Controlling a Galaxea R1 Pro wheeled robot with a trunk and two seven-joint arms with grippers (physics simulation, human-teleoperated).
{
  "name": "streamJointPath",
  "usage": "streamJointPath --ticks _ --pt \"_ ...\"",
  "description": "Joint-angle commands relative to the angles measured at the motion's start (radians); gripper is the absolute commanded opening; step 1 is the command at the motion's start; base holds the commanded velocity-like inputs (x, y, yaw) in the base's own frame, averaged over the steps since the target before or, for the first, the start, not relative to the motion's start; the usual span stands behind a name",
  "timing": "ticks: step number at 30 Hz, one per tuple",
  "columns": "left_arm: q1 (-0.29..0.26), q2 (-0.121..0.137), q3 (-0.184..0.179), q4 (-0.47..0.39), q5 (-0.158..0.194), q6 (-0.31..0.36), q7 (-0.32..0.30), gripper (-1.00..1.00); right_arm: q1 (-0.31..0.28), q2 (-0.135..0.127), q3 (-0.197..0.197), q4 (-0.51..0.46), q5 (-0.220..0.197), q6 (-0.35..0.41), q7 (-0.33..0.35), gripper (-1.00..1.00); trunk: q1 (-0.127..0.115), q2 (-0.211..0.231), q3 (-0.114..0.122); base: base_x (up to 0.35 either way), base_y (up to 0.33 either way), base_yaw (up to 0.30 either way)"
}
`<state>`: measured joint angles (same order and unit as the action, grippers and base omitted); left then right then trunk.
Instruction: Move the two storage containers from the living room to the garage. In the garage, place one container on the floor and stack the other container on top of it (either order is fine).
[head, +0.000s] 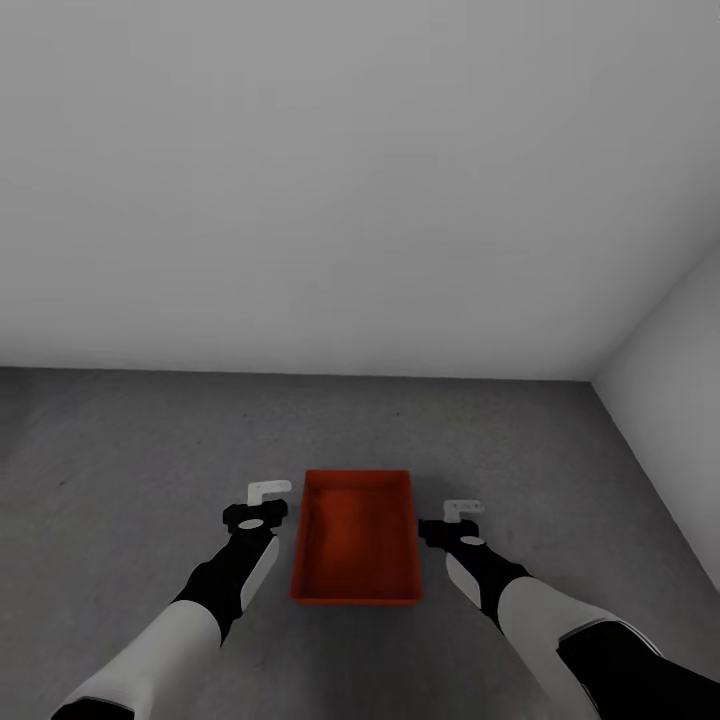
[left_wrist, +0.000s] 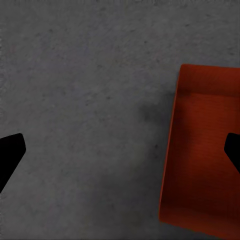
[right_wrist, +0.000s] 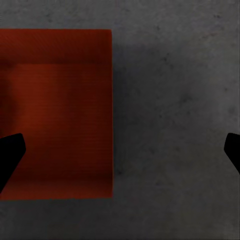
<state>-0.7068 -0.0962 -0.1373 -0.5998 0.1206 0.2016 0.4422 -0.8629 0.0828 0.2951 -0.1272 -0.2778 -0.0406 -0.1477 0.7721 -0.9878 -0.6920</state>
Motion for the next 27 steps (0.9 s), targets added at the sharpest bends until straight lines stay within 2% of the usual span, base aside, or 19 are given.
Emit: streamJointPath --ticks 1,27 --pt "0.000 0.001 -0.007 -0.002 0.010 0.004 0.009 1.00 -0.001 0.000 0.009 0.001 -0.011 -0.004 -0.004 1.00 -0.004 0.007 0.002 0.000 0.000 0.000" --pt "0.000 0.001 -0.007 -0.002 0.011 0.004 0.009 1.00 -0.001 0.001 0.009 0.001 -0.011 -0.001 -0.001 1.00 -0.104 0.189 0.084 0.000 0.000 0.000"
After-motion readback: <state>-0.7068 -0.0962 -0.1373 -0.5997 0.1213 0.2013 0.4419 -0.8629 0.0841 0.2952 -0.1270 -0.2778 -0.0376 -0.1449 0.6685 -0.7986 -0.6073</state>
